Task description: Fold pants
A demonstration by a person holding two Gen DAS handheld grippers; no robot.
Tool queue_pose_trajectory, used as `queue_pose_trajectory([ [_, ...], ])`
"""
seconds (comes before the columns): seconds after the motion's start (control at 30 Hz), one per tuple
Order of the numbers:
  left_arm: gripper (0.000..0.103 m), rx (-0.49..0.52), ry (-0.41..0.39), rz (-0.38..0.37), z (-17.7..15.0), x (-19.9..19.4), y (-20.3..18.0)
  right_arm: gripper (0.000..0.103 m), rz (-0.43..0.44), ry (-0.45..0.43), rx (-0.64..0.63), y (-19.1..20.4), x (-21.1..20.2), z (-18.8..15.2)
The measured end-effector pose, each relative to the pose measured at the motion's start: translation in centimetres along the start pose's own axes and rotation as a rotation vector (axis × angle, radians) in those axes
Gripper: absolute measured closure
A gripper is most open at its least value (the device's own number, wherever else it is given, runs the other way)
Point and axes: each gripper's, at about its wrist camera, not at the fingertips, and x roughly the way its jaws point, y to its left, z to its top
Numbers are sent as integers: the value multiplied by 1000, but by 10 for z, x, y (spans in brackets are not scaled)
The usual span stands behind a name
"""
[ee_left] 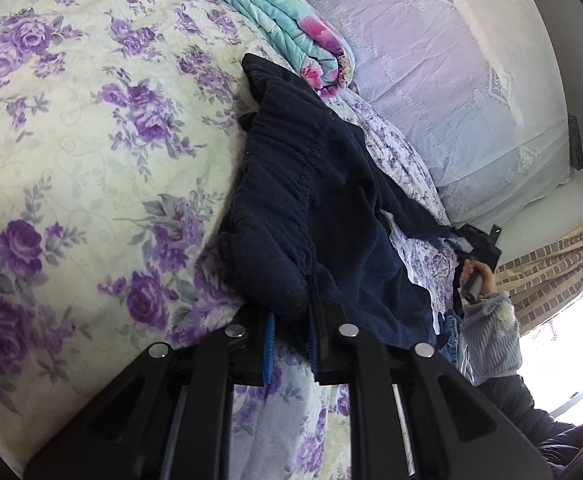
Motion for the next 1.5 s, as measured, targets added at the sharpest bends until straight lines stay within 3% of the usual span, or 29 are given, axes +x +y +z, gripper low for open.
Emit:
queue_pose_trajectory([
  [0.07, 89, 1, 4, -1, 0, 0, 0, 60, 43, -19, 49, -23, -4, -16],
  [0.33, 89, 42, -3, 4, 3, 5, -1, 57, 153, 146, 41, -50, 8, -73],
  [0.5, 88, 29, -7, 20, 2, 5, -3, 57, 231, 152, 147, -35, 44, -65],
  [0.6, 88, 23, -13, 31, 2, 5, -4, 57, 200, 167, 243, -40, 81, -48],
  [0.63, 88, 23, -14, 34, 2, 5, -4, 63, 199, 190, 264, -44, 90, -48],
  [0.67, 88, 22, -15, 35, 2, 5, -4, 83, 202, 202, 284, -47, 95, -49],
  [0.7, 88, 23, -17, 35, 1, 5, -4, 91, 217, 206, 282, -49, 97, -51],
  [0.83, 88, 48, -31, 24, -1, 4, -4, 97, 298, 110, 217, -49, 50, -56],
  [0.93, 87, 95, -25, 46, -1, 0, -9, 97, 368, 36, 163, -49, -20, -64],
  [1.03, 74, 183, -49, 95, 2, -19, -22, 97, 431, -25, 115, -51, -95, -78],
  [1.1, 59, 247, -145, 139, 7, -52, -31, 97, 456, -63, 80, -51, -139, -88],
  [1.17, 26, 244, -249, 147, 19, -87, -31, 97, 462, -100, 42, -50, -175, -96],
  [1.2, 19, 223, -285, 142, 28, -99, -29, 97, 462, -112, 32, -49, -187, -98],
  [1.27, 17, 211, -290, 141, 55, -103, -28, 97, 456, -111, 35, -51, -189, -97],
  [1.37, 16, 308, -228, 172, 101, -70, -40, 97, 437, -101, 75, -58, -177, -92],
  [1.5, 17, 351, -49, 198, 159, 11, -46, 97, 428, -79, 140, -66, -158, -92],
])
